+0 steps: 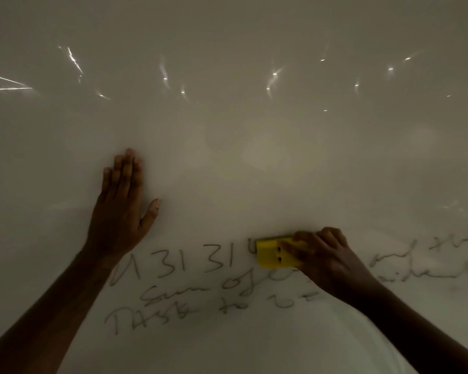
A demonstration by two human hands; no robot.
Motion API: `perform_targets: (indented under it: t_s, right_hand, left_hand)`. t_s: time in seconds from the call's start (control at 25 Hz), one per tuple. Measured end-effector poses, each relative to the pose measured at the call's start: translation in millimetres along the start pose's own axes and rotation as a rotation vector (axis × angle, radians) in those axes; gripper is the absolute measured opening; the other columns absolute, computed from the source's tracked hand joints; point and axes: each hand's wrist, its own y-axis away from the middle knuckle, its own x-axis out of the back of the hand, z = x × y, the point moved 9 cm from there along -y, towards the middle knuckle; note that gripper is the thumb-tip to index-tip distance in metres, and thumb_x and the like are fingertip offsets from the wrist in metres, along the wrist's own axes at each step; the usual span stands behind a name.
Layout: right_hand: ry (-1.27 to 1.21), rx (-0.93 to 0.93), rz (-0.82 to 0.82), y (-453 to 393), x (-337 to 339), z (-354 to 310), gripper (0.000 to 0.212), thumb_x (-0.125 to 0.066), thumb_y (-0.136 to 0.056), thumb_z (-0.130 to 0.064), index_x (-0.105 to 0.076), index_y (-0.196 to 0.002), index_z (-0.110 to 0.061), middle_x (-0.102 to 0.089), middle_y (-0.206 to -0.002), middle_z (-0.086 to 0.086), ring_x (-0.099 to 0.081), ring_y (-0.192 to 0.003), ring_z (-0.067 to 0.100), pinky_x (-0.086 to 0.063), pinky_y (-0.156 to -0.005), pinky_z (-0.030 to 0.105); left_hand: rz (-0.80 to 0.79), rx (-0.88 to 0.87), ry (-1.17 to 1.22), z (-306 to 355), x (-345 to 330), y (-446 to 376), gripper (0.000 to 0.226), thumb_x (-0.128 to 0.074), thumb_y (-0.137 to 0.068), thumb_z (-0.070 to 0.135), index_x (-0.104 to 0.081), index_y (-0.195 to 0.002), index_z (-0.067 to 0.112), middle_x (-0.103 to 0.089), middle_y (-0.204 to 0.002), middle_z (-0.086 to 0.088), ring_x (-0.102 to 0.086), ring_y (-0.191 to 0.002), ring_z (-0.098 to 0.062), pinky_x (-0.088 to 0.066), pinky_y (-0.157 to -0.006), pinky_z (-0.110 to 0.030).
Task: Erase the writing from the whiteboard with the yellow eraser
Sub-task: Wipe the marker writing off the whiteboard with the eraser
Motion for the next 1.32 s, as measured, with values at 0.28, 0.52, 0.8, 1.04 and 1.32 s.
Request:
perform_targets:
  t_s: [0.28,0.52,0.8,1.04,1.32]
  right_hand:
    - [0.03,-0.149,0.072,-21.1,17.2,24.1,0.05,-0.062,-0.103,-0.04,-0.053,-0.15,-0.03,-0.064,-0.131,0.008,-0.059,-0.097,0.031,-0.043,-0.089,0.045]
    - [0.012,-0.043,0.017,-55.3,-4.8,-25.9,0.051,-0.068,-0.102,-0.036,-0.056,-0.15,-0.025,-0.064,-0.133,0.007,-0.057,-0.101,0.027,-0.045,-0.092,0.044]
    - [0.092,-0.187,-0.022,-6.8,18.9,20.8,0.056,-0.057,-0.101,-0.04,-0.043,-0.155,-0.037,-0.062,-0.135,0.009,-0.061,-0.101,0.038,-0.043,-0.092,0.047]
    - [0.043,-0.116,0.016,-72.7,-7.6,-38.8,0.048,-0.068,-0.1,-0.034,-0.06,-0.146,-0.024,-0.064,-0.133,0.007,-0.057,-0.102,0.03,-0.045,-0.091,0.047]
    - [0.097,-0.163,-0.075,25.0,-1.2,-8.5,0.053,-0.056,-0.101,-0.036,-0.044,-0.153,-0.036,-0.062,-0.135,0.007,-0.062,-0.104,0.037,-0.043,-0.093,0.048]
  left_hand:
    - [-0.001,-0.001,0.018,-7.9,-2.7,9.0,0.09,-0.038,-0.107,0.052,-0.01,-0.169,-0.006,-0.005,-0.179,-0.026,-0.004,-0.168,-0.041,-0.011,-0.136,-0.057]
    - [0.013,-0.082,0.003,-18.4,-0.9,13.7,0.086,-0.036,-0.109,0.051,-0.014,-0.168,-0.007,-0.01,-0.178,-0.027,-0.012,-0.166,-0.043,-0.01,-0.137,-0.052]
    - [0.04,-0.037,0.03,-29.4,-0.3,22.0,0.089,-0.037,-0.107,0.051,-0.013,-0.168,-0.008,-0.009,-0.178,-0.029,-0.005,-0.167,-0.04,-0.009,-0.137,-0.054]
    - [0.011,-0.102,0.035,-37.8,2.1,26.2,0.086,-0.036,-0.108,0.05,-0.015,-0.168,-0.008,-0.01,-0.178,-0.028,-0.01,-0.167,-0.041,-0.007,-0.137,-0.05]
    - [0.002,-0.107,0.036,-47.8,3.2,38.5,0.088,-0.036,-0.107,0.052,-0.013,-0.168,-0.008,-0.008,-0.178,-0.028,-0.008,-0.167,-0.043,-0.007,-0.137,-0.053]
